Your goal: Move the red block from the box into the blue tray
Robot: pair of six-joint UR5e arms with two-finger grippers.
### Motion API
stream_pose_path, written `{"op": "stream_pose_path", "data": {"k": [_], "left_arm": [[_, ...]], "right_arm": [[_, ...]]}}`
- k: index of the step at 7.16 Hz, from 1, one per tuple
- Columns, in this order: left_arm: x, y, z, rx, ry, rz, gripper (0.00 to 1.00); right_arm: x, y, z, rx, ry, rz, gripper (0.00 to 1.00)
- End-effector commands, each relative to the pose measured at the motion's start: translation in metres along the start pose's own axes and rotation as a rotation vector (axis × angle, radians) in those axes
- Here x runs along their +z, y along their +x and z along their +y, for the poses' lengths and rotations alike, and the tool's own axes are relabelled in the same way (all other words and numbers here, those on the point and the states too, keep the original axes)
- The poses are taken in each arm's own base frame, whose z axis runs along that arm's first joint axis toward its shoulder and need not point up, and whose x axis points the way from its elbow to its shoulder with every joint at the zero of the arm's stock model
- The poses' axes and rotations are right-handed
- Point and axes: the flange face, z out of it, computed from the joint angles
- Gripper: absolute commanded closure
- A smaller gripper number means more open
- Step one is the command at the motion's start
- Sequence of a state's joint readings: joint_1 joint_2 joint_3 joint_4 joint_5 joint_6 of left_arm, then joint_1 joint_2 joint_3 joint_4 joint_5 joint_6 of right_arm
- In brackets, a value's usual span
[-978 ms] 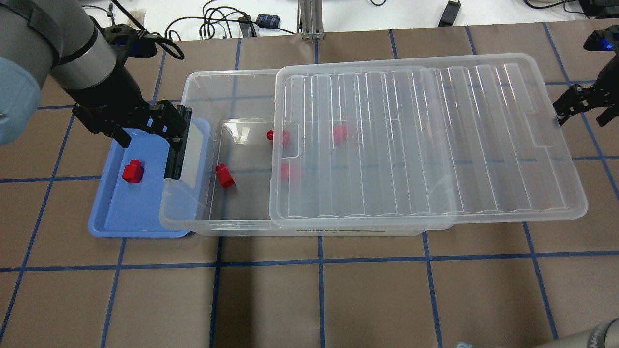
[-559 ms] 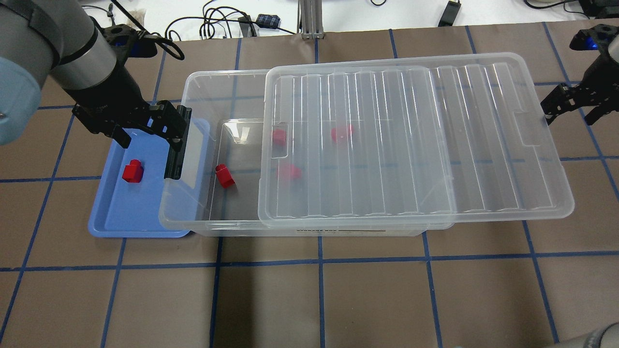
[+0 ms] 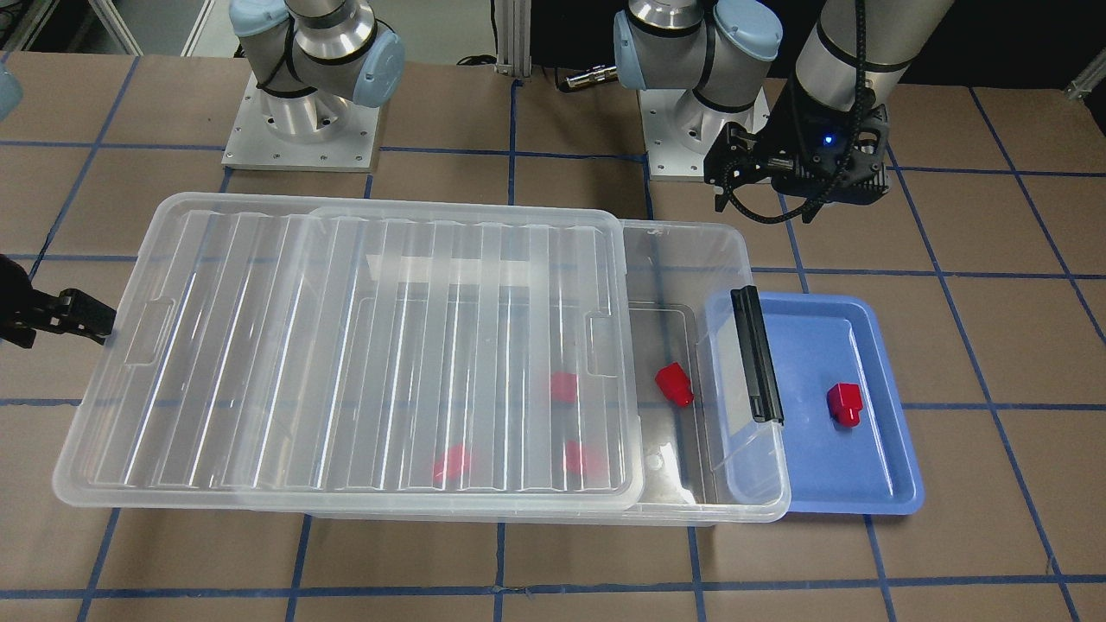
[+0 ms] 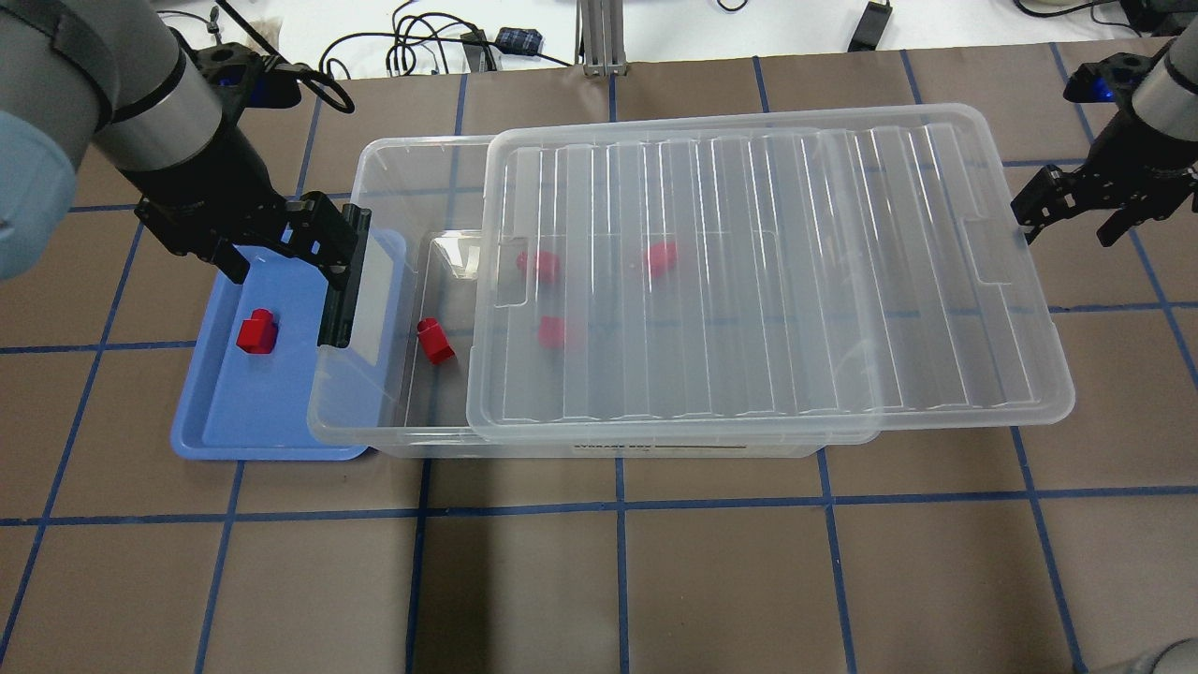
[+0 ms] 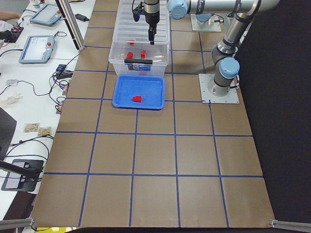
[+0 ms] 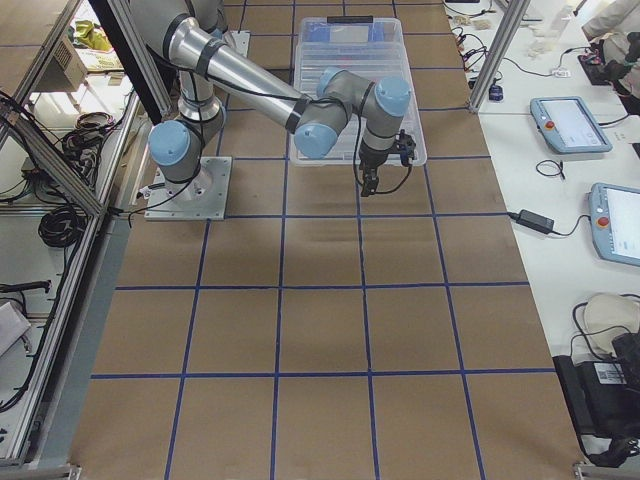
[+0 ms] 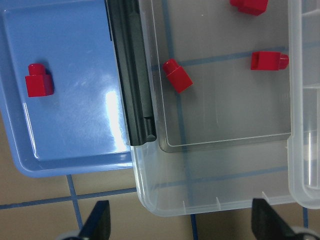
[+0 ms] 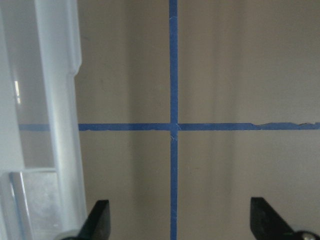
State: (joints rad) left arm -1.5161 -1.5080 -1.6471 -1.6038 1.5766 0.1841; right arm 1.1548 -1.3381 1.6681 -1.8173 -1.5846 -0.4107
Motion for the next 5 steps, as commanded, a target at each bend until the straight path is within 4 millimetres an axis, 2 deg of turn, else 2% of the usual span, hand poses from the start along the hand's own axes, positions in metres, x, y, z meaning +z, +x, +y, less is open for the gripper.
{"op": "stream_pose_path", "data": {"k": [1,3,5], "left_arm": [[-0.002,0.001,0.002,-0.001,0.010,-0.001,0.00],[-0.001,-0.004,0.001,-0.008,0.008,0.000,0.00],[-0.005,-0.016,0.002,-0.031,0.014,-0.002,0.00]], "right_arm": [[0.001,-0.035,-0.002,0.015,-0.002,0.005,0.00],[0.000,-0.056,-0.003,0.023,0.001,0.009,0.00],[0.000,-0.085,-0.004,0.041,-0.001,0.017,0.00]]}}
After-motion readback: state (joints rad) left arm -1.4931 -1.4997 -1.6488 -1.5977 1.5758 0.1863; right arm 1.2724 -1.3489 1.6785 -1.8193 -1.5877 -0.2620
